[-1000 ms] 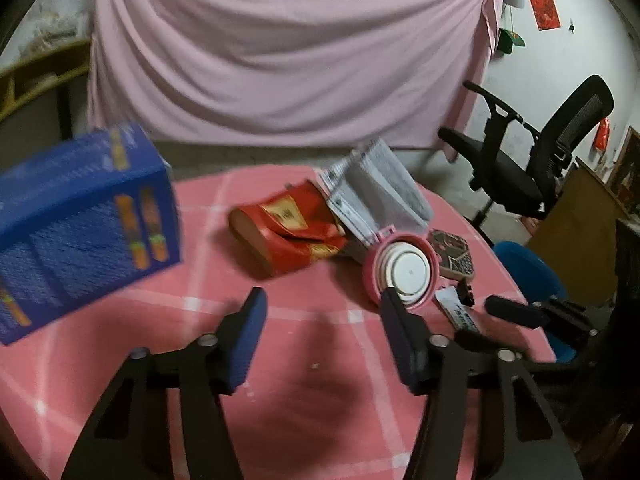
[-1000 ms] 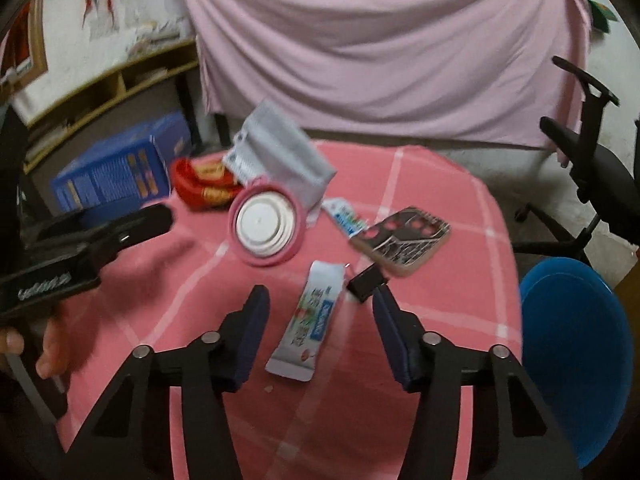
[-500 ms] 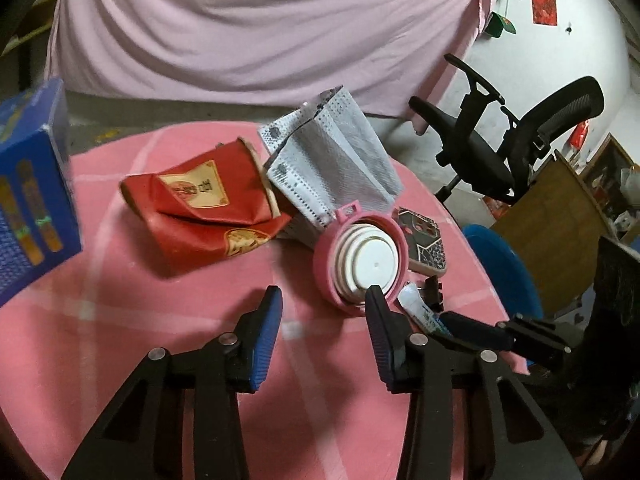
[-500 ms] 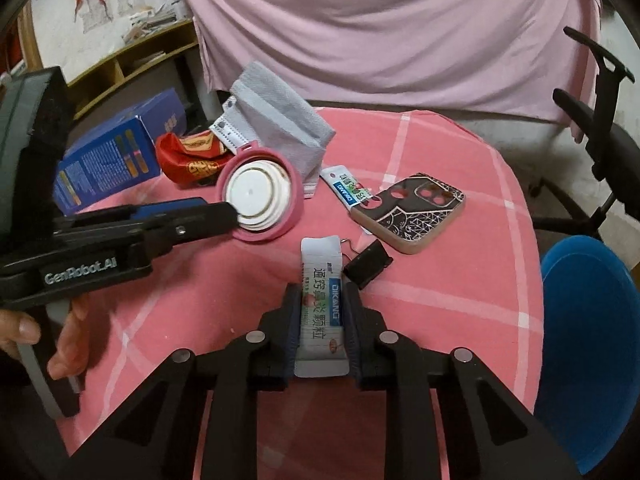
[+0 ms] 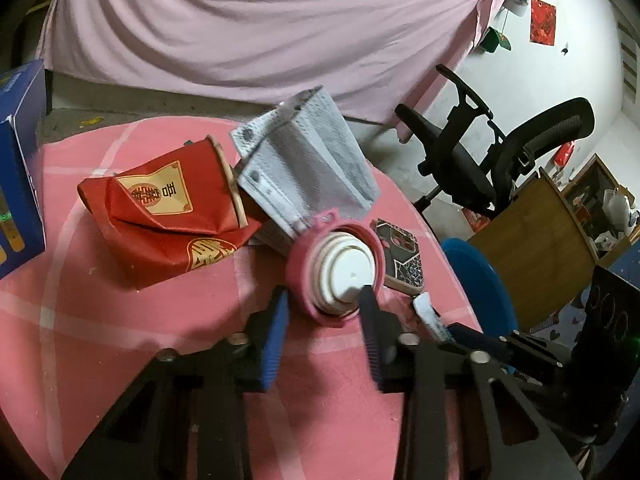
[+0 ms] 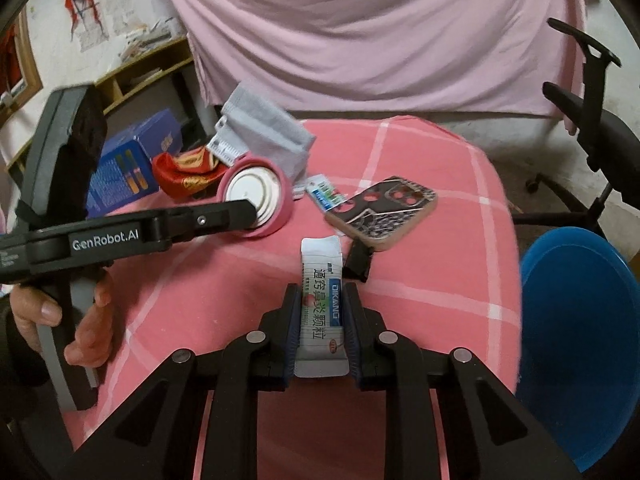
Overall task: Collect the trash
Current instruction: 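Grasp the white tube packet with the right tool, then grasp the pink-rimmed round lid with the left tool while the right tool holds the packet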
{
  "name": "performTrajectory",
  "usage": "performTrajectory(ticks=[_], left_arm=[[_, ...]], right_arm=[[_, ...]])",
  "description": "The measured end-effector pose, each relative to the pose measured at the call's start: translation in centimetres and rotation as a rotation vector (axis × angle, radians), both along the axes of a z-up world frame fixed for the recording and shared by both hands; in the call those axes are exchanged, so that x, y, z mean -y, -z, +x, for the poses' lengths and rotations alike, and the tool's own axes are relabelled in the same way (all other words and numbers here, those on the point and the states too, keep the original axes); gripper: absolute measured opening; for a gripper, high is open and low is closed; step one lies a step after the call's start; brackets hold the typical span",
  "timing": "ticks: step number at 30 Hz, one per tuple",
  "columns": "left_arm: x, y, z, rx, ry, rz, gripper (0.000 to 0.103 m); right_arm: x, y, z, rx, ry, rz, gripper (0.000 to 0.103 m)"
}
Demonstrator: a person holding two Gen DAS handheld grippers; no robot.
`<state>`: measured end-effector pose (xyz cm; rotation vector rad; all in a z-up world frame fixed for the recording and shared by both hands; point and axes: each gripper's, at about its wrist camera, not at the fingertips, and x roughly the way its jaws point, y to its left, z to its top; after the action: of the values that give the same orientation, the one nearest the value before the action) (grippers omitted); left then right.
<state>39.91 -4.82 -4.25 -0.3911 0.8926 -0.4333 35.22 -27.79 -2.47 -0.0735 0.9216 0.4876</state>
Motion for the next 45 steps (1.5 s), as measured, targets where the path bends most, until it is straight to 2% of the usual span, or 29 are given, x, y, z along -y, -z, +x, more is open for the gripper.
performTrajectory(ticks=[5,9,11,12,21,23,25,27,31,35,37,40,45], left_arm=[[0.6,-0.3,0.0,0.020,-0.013,-0.015,0.020],[1.3,-0.7,-0.7,0.041,-0.013,0.010,0.016],[2.0,-1.0,-1.0,0.061,-0.009,0.026,0.001],[2.3,-1.2,-1.1,0.071,-0.007,0.045,0.000],[4.6,-1.3,-2.1,0.089,0.000,0.106,0.000],[5.2,-1.4,-1.9,0.089,-0.003,0.128,0.004],[5.8,-1.5,-1.6,0.091,-0.009,0.146,0.032],[6.2,-1.4,-1.4,0.099,-0.018,0.130,0.042],[7.2,-1.0,0.1,0.076,-0.012,0.148,0.042],[9.1,-0.2,1.7,0.028,0.025,0.207,0.042],[9.8,0.1,2.3,0.005,0.034,0.222,0.047],[10.1,0.2,3.0,-0.007,0.018,0.217,0.055],[9.8,0.5,4.4,-0.048,-0.039,0.187,0.056]], right_arm=[[1.2,-0.3,0.1,0.002,0.016,0.045,0.019],[1.4,-0.5,0.2,0.009,0.019,0.062,0.019],[1.5,-0.6,0.1,0.015,0.021,0.071,0.019],[1.7,-0.6,0.0,0.018,0.021,0.075,0.019],[2.7,-1.1,-0.5,0.047,0.039,0.115,0.019],[3.1,-1.2,-0.6,0.058,0.056,0.119,0.019],[3.7,-1.2,-0.5,0.062,0.075,0.120,0.019],[4.0,-1.2,-0.4,0.059,0.093,0.116,0.019],[5.0,-0.9,0.4,0.049,0.129,0.115,0.019],[6.1,-0.6,1.2,0.029,0.163,0.122,0.019],[6.7,-0.4,1.5,0.019,0.176,0.128,0.019],[7.3,-0.2,1.8,0.014,0.185,0.121,0.019],[7.7,0.3,2.0,-0.003,0.186,0.117,0.019]])
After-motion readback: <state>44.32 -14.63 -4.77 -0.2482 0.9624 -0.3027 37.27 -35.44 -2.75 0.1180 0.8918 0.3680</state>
